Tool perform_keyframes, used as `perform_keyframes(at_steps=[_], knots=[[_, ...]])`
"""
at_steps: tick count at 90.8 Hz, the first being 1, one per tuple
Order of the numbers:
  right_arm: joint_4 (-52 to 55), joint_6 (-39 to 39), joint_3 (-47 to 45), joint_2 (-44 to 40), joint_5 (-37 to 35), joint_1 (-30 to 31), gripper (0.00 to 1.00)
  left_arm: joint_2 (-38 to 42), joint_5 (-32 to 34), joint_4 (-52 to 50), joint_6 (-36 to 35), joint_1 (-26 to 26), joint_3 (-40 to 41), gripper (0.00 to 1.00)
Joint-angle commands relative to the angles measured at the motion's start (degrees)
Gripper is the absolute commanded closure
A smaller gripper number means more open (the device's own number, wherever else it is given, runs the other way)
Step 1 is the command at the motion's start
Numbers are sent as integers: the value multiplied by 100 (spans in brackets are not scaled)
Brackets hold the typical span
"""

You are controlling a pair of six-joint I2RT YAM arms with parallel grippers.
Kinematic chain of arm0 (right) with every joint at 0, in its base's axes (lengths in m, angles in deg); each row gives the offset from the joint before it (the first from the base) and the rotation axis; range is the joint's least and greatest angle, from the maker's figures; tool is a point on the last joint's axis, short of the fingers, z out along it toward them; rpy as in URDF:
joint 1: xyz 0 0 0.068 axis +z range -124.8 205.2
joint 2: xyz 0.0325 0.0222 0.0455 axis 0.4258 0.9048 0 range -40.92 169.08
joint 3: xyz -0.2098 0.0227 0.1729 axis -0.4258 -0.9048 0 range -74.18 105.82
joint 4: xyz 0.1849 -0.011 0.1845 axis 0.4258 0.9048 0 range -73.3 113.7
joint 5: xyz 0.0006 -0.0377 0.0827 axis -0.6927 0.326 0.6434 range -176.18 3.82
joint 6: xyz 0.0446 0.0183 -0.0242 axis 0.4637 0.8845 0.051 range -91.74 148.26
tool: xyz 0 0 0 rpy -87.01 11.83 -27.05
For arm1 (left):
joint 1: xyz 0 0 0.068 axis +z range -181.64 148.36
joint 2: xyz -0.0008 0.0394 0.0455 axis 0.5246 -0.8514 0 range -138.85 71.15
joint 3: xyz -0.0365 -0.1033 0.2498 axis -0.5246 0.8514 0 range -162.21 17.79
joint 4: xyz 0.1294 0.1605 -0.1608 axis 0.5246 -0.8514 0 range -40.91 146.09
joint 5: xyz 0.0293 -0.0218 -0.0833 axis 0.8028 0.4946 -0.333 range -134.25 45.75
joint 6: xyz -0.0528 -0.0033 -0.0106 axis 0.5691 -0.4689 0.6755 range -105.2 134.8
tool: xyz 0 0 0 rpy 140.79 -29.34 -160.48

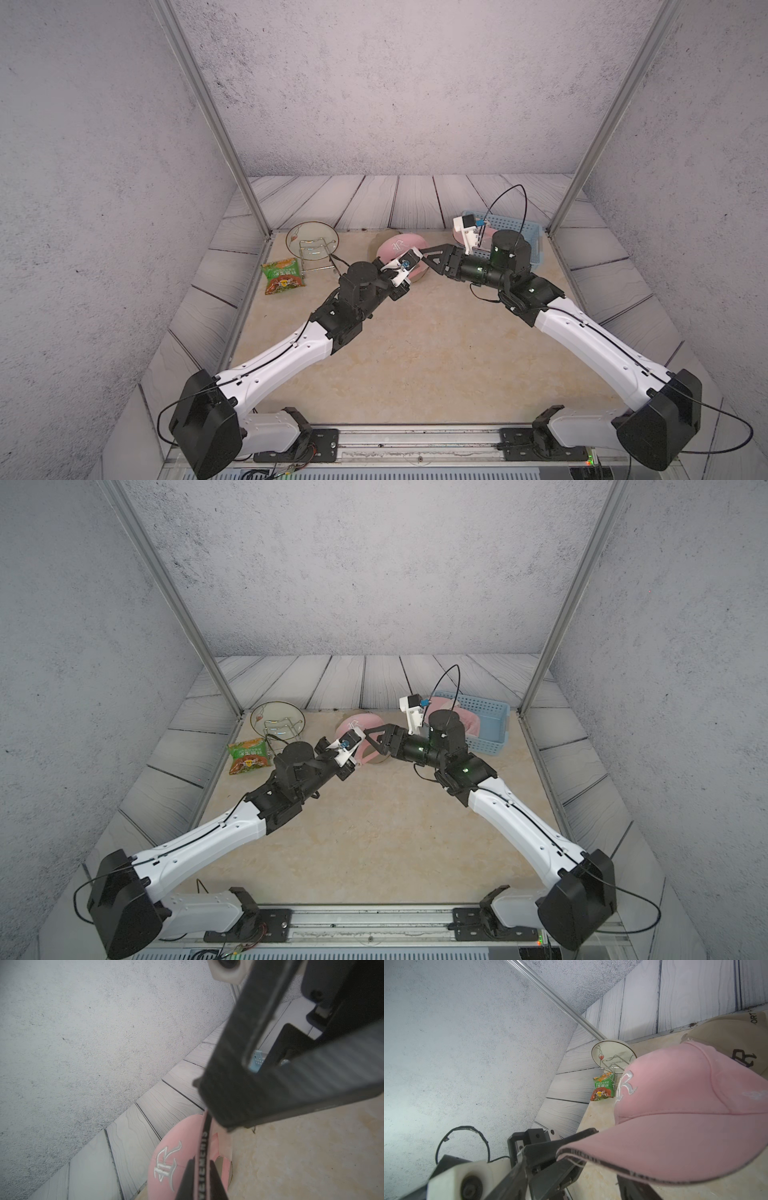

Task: Turn the baseball cap inside out
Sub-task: Turn over the baseball cap.

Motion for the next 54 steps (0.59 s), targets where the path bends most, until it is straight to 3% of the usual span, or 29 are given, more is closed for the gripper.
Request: perform_keyframes(at_steps=[1, 29, 54], knots=[[-154, 149, -52, 130, -54, -26, 31, -21, 49, 437, -420, -151, 96, 100], [-252, 424, -209, 295, -173, -125, 42, 37, 386, 666, -1344, -558, 305, 100], [-241, 485, -419, 296, -215, -215, 46, 60, 671, 1000, -2358, -959, 524, 100]])
